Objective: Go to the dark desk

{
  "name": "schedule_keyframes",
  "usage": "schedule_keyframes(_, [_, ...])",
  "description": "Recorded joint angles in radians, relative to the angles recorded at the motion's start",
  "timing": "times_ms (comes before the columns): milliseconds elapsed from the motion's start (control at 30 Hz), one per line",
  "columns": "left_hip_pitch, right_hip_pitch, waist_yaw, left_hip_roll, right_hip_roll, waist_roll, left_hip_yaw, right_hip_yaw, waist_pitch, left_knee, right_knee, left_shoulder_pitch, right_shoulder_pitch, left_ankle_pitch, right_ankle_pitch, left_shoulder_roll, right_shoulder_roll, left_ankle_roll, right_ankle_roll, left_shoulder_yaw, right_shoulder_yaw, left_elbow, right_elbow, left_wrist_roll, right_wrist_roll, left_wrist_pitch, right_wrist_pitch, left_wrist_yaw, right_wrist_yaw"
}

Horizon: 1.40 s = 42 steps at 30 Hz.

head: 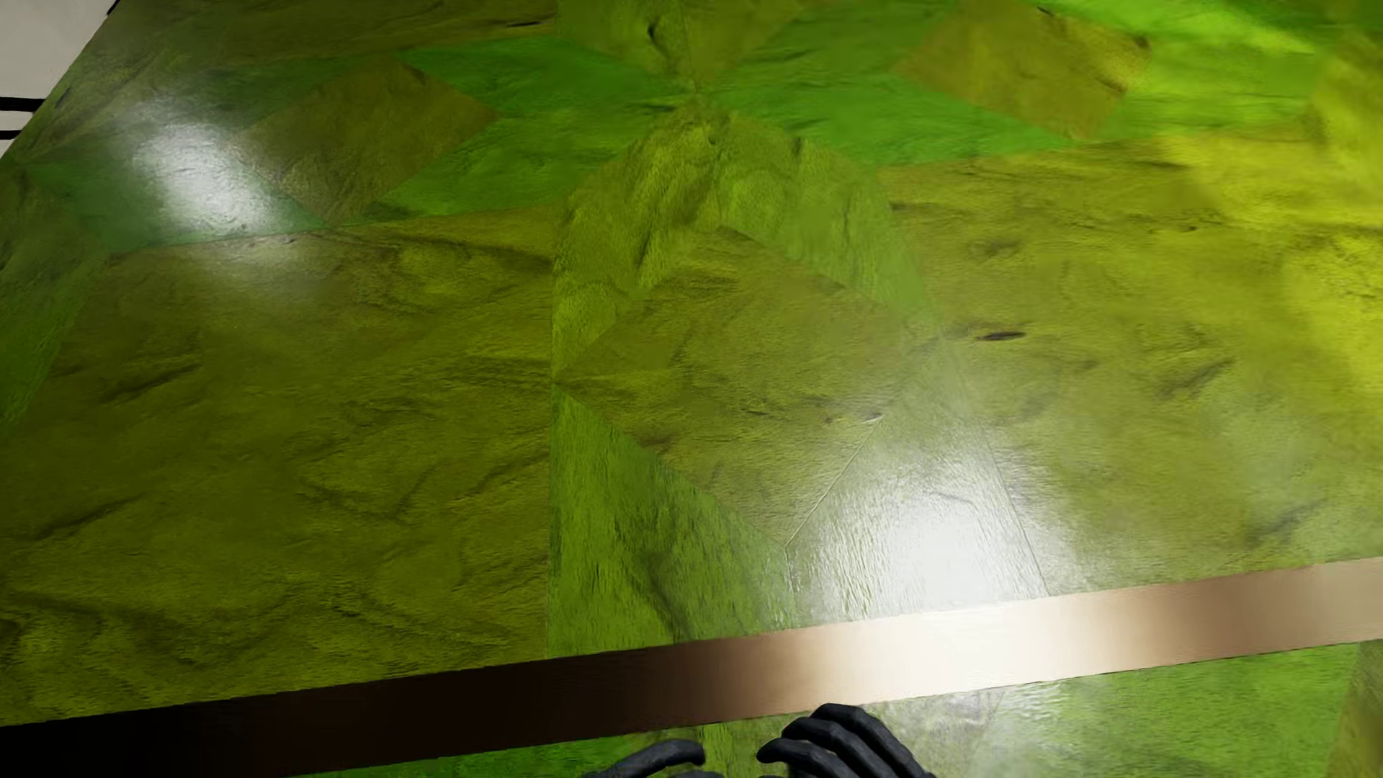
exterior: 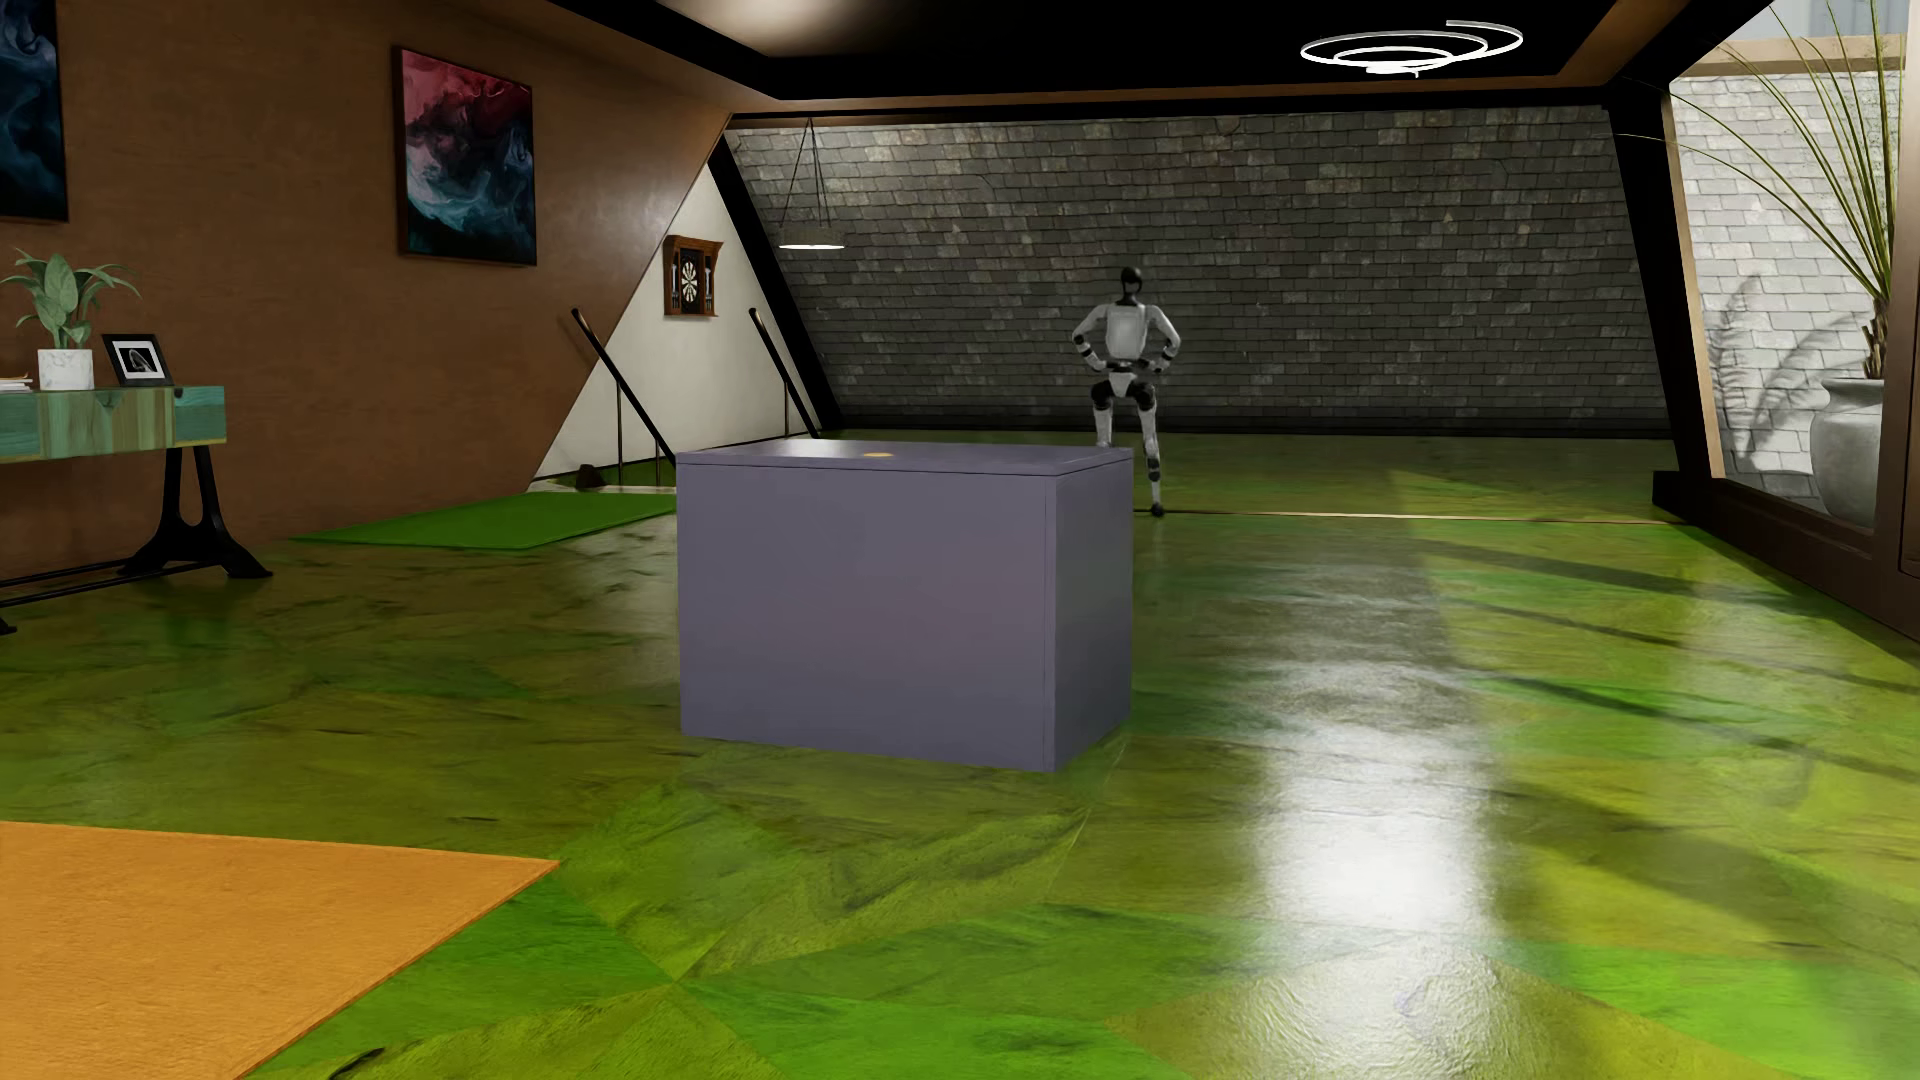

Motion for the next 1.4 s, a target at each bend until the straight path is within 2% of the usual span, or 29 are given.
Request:
schedule_keyframes(33, [-0.024,-0.029,0.006,-0.006,-0.015,-0.018,0.052,0.007,0.015,0.001,-0.029,0.005,0.002,0.011,0.020,-0.002,-0.001,0.006,0.004,0.008,0.003,-0.006,0.005,0.023,0.001,-0.006,0.008,0.019,0.000])
schedule_keyframes(67, [-0.050,-0.065,0.015,-0.005,-0.068,-0.036,0.103,-0.101,0.028,0.000,-0.051,0.008,0.009,0.026,0.010,-0.003,0.002,0.010,-0.071,0.007,-0.002,-0.008,0.006,0.030,0.002,-0.015,0.014,0.028,0.000])
schedule_keyframes(100, [-0.075,-0.087,0.023,0.001,-0.132,-0.052,0.151,-0.260,0.038,-0.003,-0.069,0.006,0.021,0.040,-0.030,-0.003,0.005,0.015,-0.121,-0.002,-0.013,-0.007,0.004,0.022,-0.001,-0.023,0.015,0.032,0.000])
schedule_keyframes(133, [-0.097,-0.090,0.029,0.012,-0.202,-0.066,0.197,-0.459,0.045,-0.009,-0.087,0.006,0.025,0.054,-0.083,0.002,0.005,0.019,-0.134,-0.024,-0.019,-0.014,-0.004,0.012,-0.006,-0.017,0.016,0.032,0.000])
schedule_keyframes(167, [-0.114,-0.076,0.034,0.027,-0.270,-0.078,0.241,-0.680,0.049,-0.011,-0.085,0.009,0.021,0.063,-0.109,0.003,0.004,0.023,-0.106,-0.030,-0.029,-0.013,-0.004,0.014,-0.022,-0.017,0.009,0.031,0.000])
schedule_keyframes(200, [-0.128,-0.059,0.033,0.047,-0.319,-0.083,0.279,-0.825,0.053,-0.009,-0.048,0.007,0.026,0.069,-0.093,0.004,-0.003,0.025,-0.120,-0.035,-0.038,-0.009,-0.008,0.016,-0.044,-0.017,0.006,0.029,0.000])
schedule_keyframes(233, [-0.137,-0.038,0.031,0.069,-0.359,-0.086,0.316,-0.918,0.056,0.002,0.009,0.007,0.042,0.068,-0.083,0.005,-0.019,0.026,-0.136,-0.038,-0.042,-0.004,-0.011,0.021,-0.055,-0.016,0.009,0.028,0.000])
schedule_keyframes(267, [-0.141,-0.021,0.026,0.090,-0.382,-0.085,0.348,-0.928,0.059,0.016,0.077,-0.006,0.083,0.065,-0.096,-0.002,-0.052,0.027,-0.147,-0.047,-0.045,0.005,-0.027,0.016,-0.052,-0.013,0.014,0.022,0.000])
schedule_keyframes(333, [-0.132,0.015,0.013,0.131,-0.397,-0.083,0.411,-0.852,0.063,0.035,0.213,-0.006,0.144,0.060,-0.153,-0.012,-0.114,0.026,-0.148,-0.053,-0.028,0.018,-0.058,0.018,-0.003,-0.003,0.014,0.013,0.005])
schedule_keyframes(367, [-0.124,0.042,0.008,0.153,-0.400,-0.084,0.443,-0.815,0.062,0.043,0.273,0.001,0.157,0.060,-0.181,-0.013,-0.128,0.025,-0.141,-0.051,-0.021,0.021,-0.076,0.012,0.021,-0.002,0.017,0.011,0.013])
schedule_keyframes(433, [-0.103,0.123,0.000,0.192,-0.433,-0.086,0.510,-0.816,0.053,0.047,0.353,0.017,0.139,0.066,-0.214,-0.003,-0.111,0.025,-0.161,-0.043,-0.026,0.013,-0.082,-0.012,0.043,-0.002,0.039,0.008,0.020])
schedule_keyframes(500, [-0.075,0.248,0.001,0.220,-0.514,-0.092,0.590,-0.976,0.032,0.035,0.348,0.031,0.093,0.081,-0.243,0.008,-0.054,0.024,-0.232,-0.028,-0.026,0.002,-0.033,-0.035,0.066,-0.012,0.041,-0.003,0.004])
schedule_keyframes(533, [-0.058,0.321,0.008,0.233,-0.558,-0.095,0.639,-1.107,0.019,0.025,0.321,0.024,0.084,0.090,-0.262,0.013,-0.038,0.023,-0.254,-0.026,-0.024,-0.008,-0.029,-0.049,0.086,-0.012,0.039,-0.014,0.001])
schedule_keyframes(567, [-0.038,0.391,0.017,0.246,-0.595,-0.098,0.693,-1.249,0.007,0.017,0.288,0.010,0.079,0.099,-0.262,0.012,-0.027,0.019,-0.300,-0.019,-0.022,-0.011,-0.022,-0.055,0.107,-0.016,0.033,-0.026,0.000])
schedule_keyframes(600, [-0.016,0.444,0.024,0.260,-0.605,-0.102,0.746,-1.352,-0.004,0.006,0.242,0.000,0.072,0.112,-0.233,0.012,-0.021,0.015,-0.281,-0.007,-0.012,-0.016,-0.012,-0.053,0.132,-0.018,0.029,-0.038,0.004])
schedule_keyframes(633, [0.010,0.464,0.025,0.273,-0.589,-0.105,0.795,-1.370,-0.011,-0.003,0.191,-0.005,0.062,0.127,-0.196,0.011,-0.019,0.009,-0.150,0.007,0.004,-0.022,0.000,-0.045,0.159,-0.023,0.028,-0.045,-0.018])
schedule_keyframes(667, [0.038,0.451,0.021,0.293,-0.554,-0.104,0.834,-1.307,-0.015,-0.018,0.148,-0.011,0.051,0.144,-0.202,0.011,-0.009,-0.001,-0.100,0.017,0.015,-0.025,0.004,-0.036,0.181,-0.028,0.034,-0.045,0.000])
schedule_keyframes(700, [0.064,0.442,0.017,0.322,-0.513,-0.100,0.869,-1.263,-0.019,-0.029,0.113,-0.019,0.042,0.165,-0.191,0.012,0.009,-0.011,-0.089,0.017,0.016,-0.020,0.000,-0.029,0.191,-0.035,0.042,-0.036,0.001])
schedule_keyframes(767, [0.097,0.443,0.007,0.408,-0.410,-0.078,0.915,-1.212,-0.029,-0.021,0.048,-0.034,0.040,0.202,-0.185,0.016,0.027,-0.038,-0.112,-0.027,-0.001,0.008,-0.020,-0.039,0.172,-0.033,0.055,-0.019,0.000])
schedule_keyframes(867, [0.133,0.454,-0.026,0.563,-0.243,-0.031,0.958,-1.161,-0.045,0.008,-0.024,-0.031,0.036,0.248,-0.202,0.026,0.024,-0.075,-0.157,-0.081,-0.030,0.037,-0.007,-0.107,0.148,-0.019,0.030,-0.025,0.018])
schedule_keyframes(933, [0.150,0.439,-0.045,0.690,-0.143,0.005,0.982,-1.105,-0.049,0.077,-0.026,-0.017,0.038,0.225,-0.230,0.036,0.038,-0.058,-0.193,-0.068,-0.044,0.039,-0.021,-0.120,0.146,0.006,0.013,-0.020,0.017])
schedule_keyframes(967, [0.122,0.423,-0.044,0.747,-0.098,0.024,0.907,-1.062,-0.047,0.136,-0.009,0.001,0.039,0.173,-0.250,0.041,0.042,-0.043,-0.210,-0.040,-0.040,0.041,-0.025,-0.104,0.151,0.015,0.008,-0.009,0.014])
schedule_keyframes(1000, [0.055,0.410,-0.032,0.762,-0.056,0.040,0.729,-1.007,-0.041,0.193,0.006,0.012,0.039,0.112,-0.265,0.034,0.041,-0.043,-0.227,-0.032,-0.027,0.043,-0.033,-0.091,0.158,0.042,0.009,0.011,0.011])
schedule_keyframes(1067, [-0.068,0.391,-0.012,0.650,0.004,0.065,0.330,-0.896,-0.032,0.263,0.024,0.051,0.029,0.032,-0.285,0.022,0.032,-0.030,-0.256,0.031,0.000,0.029,-0.044,-0.050,0.170,0.072,0.013,0.037,0.004])
schedule_keyframes(1100, [-0.105,0.382,-0.009,0.576,0.024,0.074,0.196,-0.844,-0.029,0.296,0.035,0.079,0.024,0.017,-0.293,0.024,0.027,-0.050,-0.268,0.071,0.016,0.020,-0.045,-0.022,0.173,0.075,0.018,0.037,0.002])
schedule_keyframes(1133, [-0.130,0.374,-0.010,0.516,0.043,0.083,0.121,-0.792,-0.026,0.329,0.044,0.108,0.020,0.012,-0.299,0.031,0.022,-0.061,-0.278,0.103,0.034,0.017,-0.044,0.003,0.174,0.072,0.026,0.036,0.001])
schedule_keyframes(1233, [-0.195,0.364,-0.010,0.377,0.115,0.106,0.039,-0.622,-0.008,0.399,0.058,0.162,0.029,-0.004,-0.307,0.040,0.014,-0.036,-0.305,0.178,0.055,0.019,-0.060,0.041,0.167,0.040,0.039,0.005,0.000])
schedule_keyframes(1300, [-0.240,0.365,-0.012,0.273,0.171,0.117,-0.015,-0.504,0.004,0.383,0.059,0.172,0.031,0.005,-0.306,0.048,0.017,-0.037,-0.321,0.202,0.054,0.004,-0.074,0.060,0.163,0.015,0.039,-0.018,0.000])
schedule_keyframes(1400, [-0.292,0.383,-0.021,0.141,0.251,0.129,-0.060,-0.332,0.019,0.272,0.055,0.142,0.043,0.093,-0.301,0.067,0.028,-0.033,-0.339,0.163,0.033,-0.009,-0.079,0.069,0.144,-0.017,0.043,-0.028,0.000])
